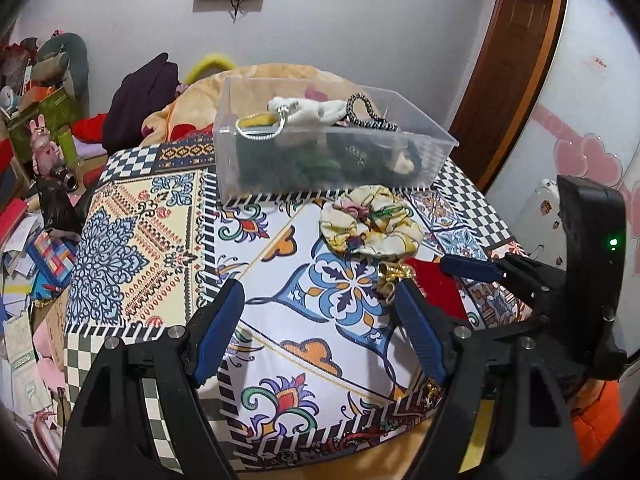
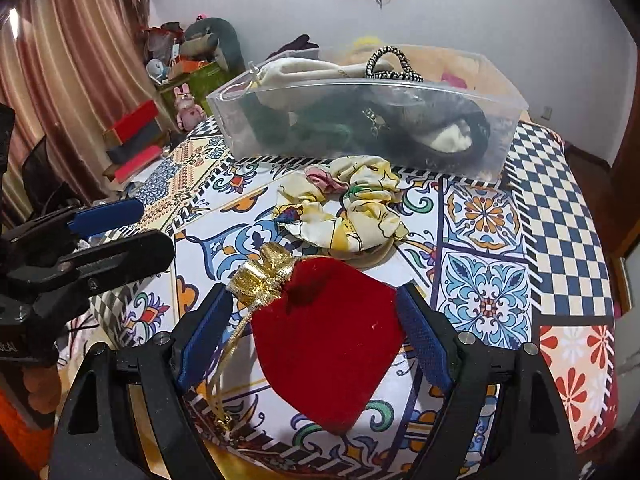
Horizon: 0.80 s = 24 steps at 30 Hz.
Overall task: Organize soft objects
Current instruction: 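Grasp the floral scrunchie with the left tool while the right tool grasps the red pouch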
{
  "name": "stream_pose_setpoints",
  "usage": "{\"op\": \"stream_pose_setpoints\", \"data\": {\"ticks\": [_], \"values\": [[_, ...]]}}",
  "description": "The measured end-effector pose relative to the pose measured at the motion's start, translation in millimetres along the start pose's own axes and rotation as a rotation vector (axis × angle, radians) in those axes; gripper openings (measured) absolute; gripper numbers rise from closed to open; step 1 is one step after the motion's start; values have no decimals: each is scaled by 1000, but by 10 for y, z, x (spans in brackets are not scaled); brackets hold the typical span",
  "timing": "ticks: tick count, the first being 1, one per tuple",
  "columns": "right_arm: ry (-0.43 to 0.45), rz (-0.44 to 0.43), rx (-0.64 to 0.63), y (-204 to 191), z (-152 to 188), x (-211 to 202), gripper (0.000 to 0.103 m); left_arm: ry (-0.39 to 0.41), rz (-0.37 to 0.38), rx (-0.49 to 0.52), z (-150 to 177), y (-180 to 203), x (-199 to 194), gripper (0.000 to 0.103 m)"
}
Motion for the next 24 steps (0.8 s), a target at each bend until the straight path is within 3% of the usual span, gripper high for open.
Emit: {"op": "stream_pose_setpoints", "data": {"ticks": [3, 4, 5, 19, 24], "values": [[11, 10, -3, 31, 20, -16, 53, -10, -9, 5, -8, 27, 52, 78], [5, -17, 6, 59, 22, -24, 32, -11, -6, 10, -21, 47, 73, 78], [-5, -33, 14, 95, 51, -51, 19, -12, -2, 13, -29, 56, 88, 78], [134, 70, 166, 734, 11, -518, 19, -140, 54, 52, -345, 351, 874, 78], [136, 65, 185, 786, 27, -506, 19, -154, 17, 69, -411, 394, 1087, 79]]}}
Point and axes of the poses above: each gripper's, at about its wrist camera, not at the fingertips, and x roughly the way its jaws point, y to its right, z to its underside, the point moved 2 cm from there along x, roughly the way its jaws point, and after that the axes turned 8 degrees about z, right-handed, at the moved point
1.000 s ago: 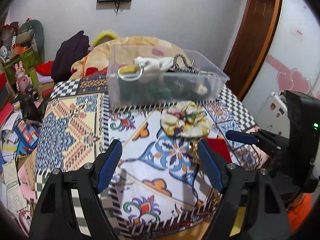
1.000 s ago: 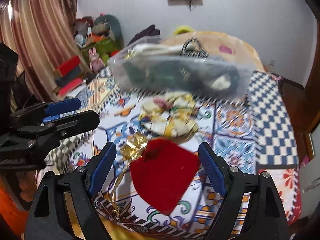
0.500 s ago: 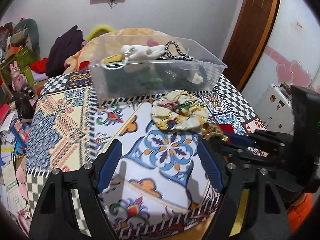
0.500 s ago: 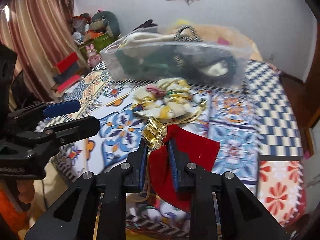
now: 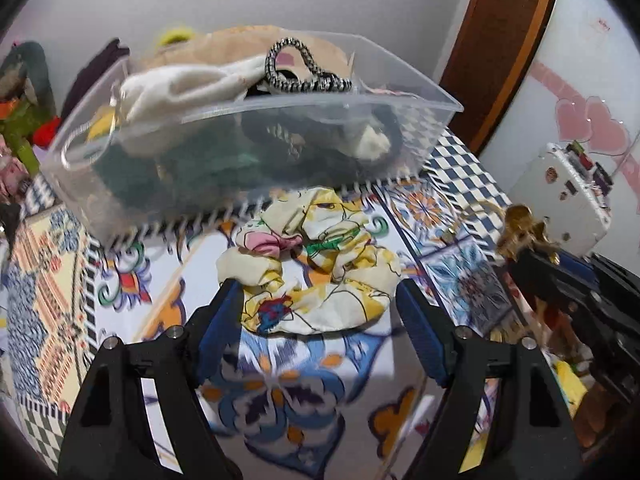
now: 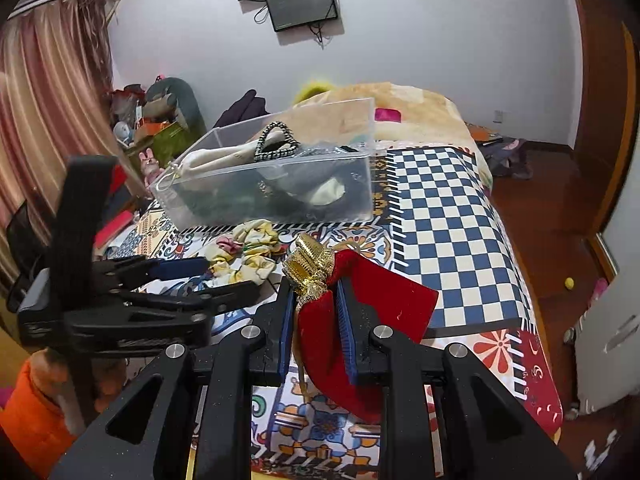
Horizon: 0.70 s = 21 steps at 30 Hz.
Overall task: Organize soft objects
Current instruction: 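Grasp the floral scrunchie with the left tool while the right tool grasps the red pouch, then drop the scrunchie into the box with the left tool while the right tool drops the red pouch in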
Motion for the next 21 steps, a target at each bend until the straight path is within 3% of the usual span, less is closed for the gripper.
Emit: {"op": "stream_pose_setpoints", "data": {"ticks": [3, 6, 8, 11, 21], "values": [[0, -2, -1, 2, 24, 4, 19, 13, 11, 4, -28, 16, 38, 75], [3, -6, -4, 1, 16, -8, 19, 24, 4, 19, -46, 30, 43, 55], [5, -9, -3, -5, 3, -2, 19, 28, 9, 19, -55, 30, 39, 36], [6, -10, -4, -13, -12, 24, 19, 30, 23, 24, -34, 23, -31, 25], [62, -6, -35, -88, -280, -59, 19, 159, 9, 84, -52, 76, -546, 22]]}}
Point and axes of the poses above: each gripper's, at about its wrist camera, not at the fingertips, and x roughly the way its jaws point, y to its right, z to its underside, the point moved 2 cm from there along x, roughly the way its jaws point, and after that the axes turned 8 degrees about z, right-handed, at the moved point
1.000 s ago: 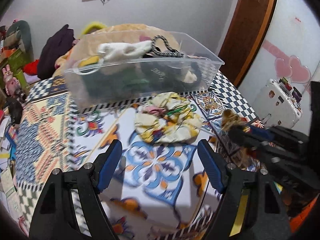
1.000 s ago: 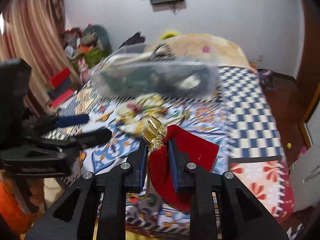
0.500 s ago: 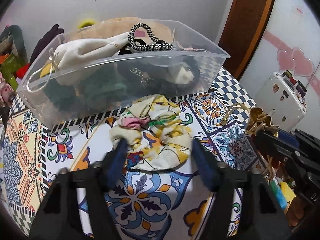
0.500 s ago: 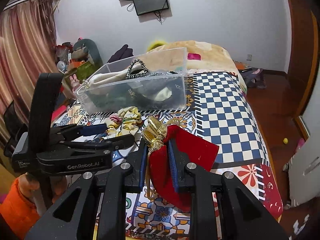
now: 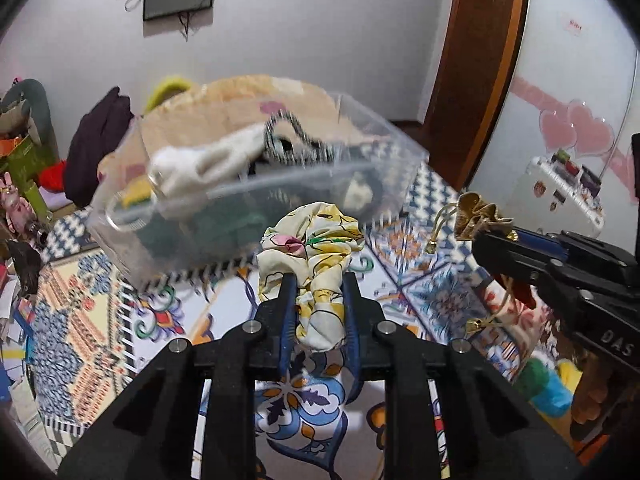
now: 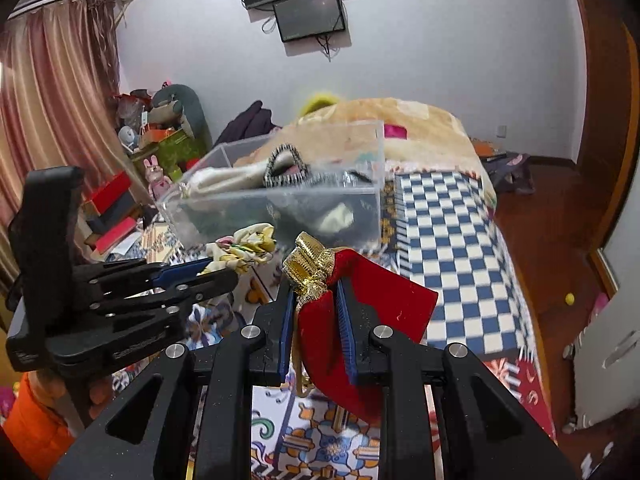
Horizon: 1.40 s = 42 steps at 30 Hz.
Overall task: Organize soft objects
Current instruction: 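Drop the scrunchie into the box with the left tool while the right tool drops the red pouch in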
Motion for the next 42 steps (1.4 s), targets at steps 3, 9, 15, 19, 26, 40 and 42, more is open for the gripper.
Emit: {"op": "stream_pose_setpoints", "data": {"ticks": [3, 9, 15, 19, 26, 40, 42], "values": [[36, -1, -12, -21, -133, -27, 19, 53, 3, -3, -104, -26, -188, 22], [114, -3, -33, -96, -437, -53, 19, 164, 1, -3, -325, -83, -517, 22], [172, -2, -60, -189, -669, -13, 19, 232, -12, 1, -669, -158, -574, 22], [197, -1, -72, -222, -802, 58, 19, 248, -27, -5, -839, -224, -481, 22], [177, -6, -80, -264, -903, 303, 20, 207, -51, -35, -927, -413, -138, 22], [-21, 38, -131, -295, -671, 924, 27, 72, -30, -84, -797, -584, 427, 32], [-33, 47, -133, -283, -662, 915, 32, 65, -36, -75, -787, -579, 423, 36]]}}
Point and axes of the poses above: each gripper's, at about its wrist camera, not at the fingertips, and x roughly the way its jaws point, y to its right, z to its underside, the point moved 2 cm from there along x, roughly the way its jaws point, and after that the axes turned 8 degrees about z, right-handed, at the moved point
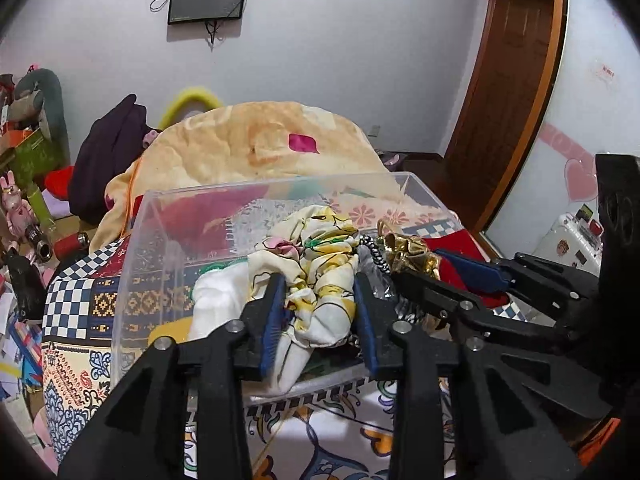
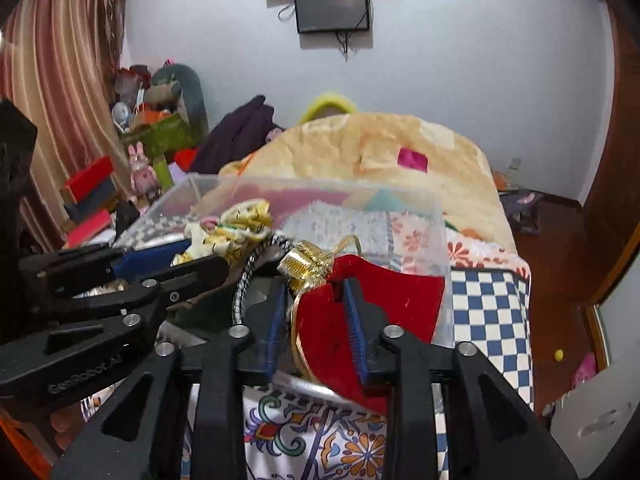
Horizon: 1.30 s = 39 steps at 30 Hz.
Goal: Organize soft objects
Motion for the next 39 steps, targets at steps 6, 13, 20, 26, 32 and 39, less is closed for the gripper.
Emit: {"op": "stream_pose_setpoints", "data": {"ticks": [6, 13, 20, 26, 32, 39], "values": [[19, -16, 34, 133, -18, -173, 55, 22, 27, -31, 24, -44, -187, 49], [81, -8, -14, 115, -76, -570, 58, 102, 29, 13, -19, 79, -631, 50], [221, -31, -1, 94, -222, -1132, 62, 242, 18, 63, -99, 285, -1305, 56], [345, -29, 29, 71, -292, -1551, 69, 361, 12, 94, -136, 428, -1857, 66], [409, -49, 50, 43, -280, -1806, 78, 448, -18, 124, -83, 523, -2227, 92], [427, -53, 50, 1, -205, -1892, 85, 462, -17, 121, -17, 561, -2325, 102]]}}
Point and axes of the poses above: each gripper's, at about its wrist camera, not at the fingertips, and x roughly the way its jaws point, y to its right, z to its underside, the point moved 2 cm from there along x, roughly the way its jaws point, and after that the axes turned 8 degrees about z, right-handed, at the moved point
